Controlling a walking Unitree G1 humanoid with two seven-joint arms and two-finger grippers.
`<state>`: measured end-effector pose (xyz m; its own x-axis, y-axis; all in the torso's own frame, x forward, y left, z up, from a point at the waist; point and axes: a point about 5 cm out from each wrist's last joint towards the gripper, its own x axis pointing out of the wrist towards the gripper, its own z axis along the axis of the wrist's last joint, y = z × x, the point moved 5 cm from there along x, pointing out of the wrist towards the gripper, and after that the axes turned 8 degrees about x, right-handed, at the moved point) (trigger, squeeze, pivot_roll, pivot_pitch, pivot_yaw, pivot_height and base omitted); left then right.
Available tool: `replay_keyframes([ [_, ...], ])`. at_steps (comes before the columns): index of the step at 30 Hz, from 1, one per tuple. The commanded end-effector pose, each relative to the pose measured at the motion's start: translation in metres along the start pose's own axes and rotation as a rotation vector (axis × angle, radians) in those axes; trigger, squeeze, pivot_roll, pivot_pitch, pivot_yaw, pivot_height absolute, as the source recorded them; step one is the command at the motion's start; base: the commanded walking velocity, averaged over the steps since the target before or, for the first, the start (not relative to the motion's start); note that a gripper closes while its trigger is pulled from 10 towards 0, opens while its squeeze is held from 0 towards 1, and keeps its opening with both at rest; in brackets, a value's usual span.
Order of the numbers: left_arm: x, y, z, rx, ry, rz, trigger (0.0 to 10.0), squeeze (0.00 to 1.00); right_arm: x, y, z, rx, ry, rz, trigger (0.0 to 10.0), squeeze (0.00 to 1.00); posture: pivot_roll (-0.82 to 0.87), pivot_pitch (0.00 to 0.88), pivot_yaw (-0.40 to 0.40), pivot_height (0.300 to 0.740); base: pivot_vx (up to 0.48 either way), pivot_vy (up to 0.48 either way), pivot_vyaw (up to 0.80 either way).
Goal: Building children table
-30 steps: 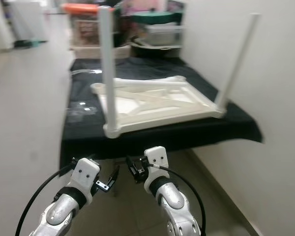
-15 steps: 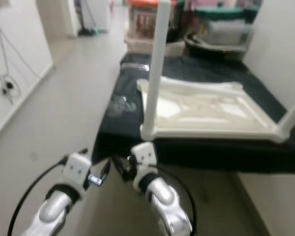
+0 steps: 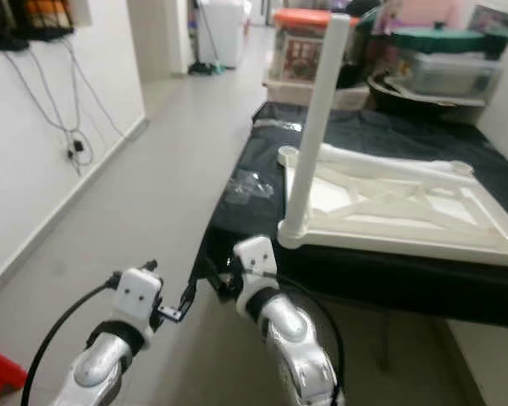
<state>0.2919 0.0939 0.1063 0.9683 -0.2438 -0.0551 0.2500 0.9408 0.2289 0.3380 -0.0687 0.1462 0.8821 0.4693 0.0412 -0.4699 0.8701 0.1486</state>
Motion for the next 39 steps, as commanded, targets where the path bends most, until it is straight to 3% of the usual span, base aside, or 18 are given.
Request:
replay_keyframes([
  [1, -0.001, 0.006, 0.000, -0.004, 0.002, 0.024, 10.0, 0.00, 0.001, -0.001, -0.006, 0.016, 0.011, -0.005, 10.0, 0.00, 0.08, 0.010, -0.086, 0.740, 0.247, 0.000, 0.00],
  [6, -0.003, 0.006, 0.000, -0.009, 0.003, 0.026, 10.0, 0.00, -0.001, 0.001, -0.012, 0.016, 0.029, 0.002, 10.0, 0.00, 0.08, 0.018, -0.088, 0.740, 0.251, 0.000, 0.00],
  [12, -0.004, 0.006, -0.001, -0.011, 0.003, 0.032, 10.0, 0.00, -0.010, 0.017, -0.029, 0.041, 0.086, 0.086, 10.0, 0.00, 0.08, 0.022, -0.083, 0.740, 0.273, 0.000, 0.00],
  [23, -0.003, 0.007, -0.002, -0.021, 0.007, 0.034, 10.0, 0.00, -0.013, 0.019, -0.032, 0.045, 0.092, 0.105, 10.0, 0.00, 0.07, 0.020, -0.080, 0.740, 0.212, 0.000, 0.00],
  [30, -0.003, 0.009, -0.006, -0.025, 0.029, 0.039, 10.0, 0.00, -0.011, 0.031, -0.033, 0.051, 0.099, 0.180, 10.0, 0.00, 0.08, 0.021, -0.079, 0.740, 0.000, 0.000, 0.00],
  [35, -0.003, 0.009, -0.005, -0.027, 0.029, 0.037, 10.0, 0.00, -0.007, 0.033, -0.025, 0.073, 0.072, 0.182, 10.0, 0.00, 0.07, 0.027, -0.076, 0.740, 0.000, 0.000, 0.00],
  [39, -0.003, 0.007, -0.002, -0.031, 0.021, 0.034, 10.0, 0.00, 0.014, 0.036, -0.008, 0.091, 0.023, 0.182, 10.0, 0.00, 0.08, 0.041, -0.078, 0.740, 0.000, 0.000, 0.00],
])
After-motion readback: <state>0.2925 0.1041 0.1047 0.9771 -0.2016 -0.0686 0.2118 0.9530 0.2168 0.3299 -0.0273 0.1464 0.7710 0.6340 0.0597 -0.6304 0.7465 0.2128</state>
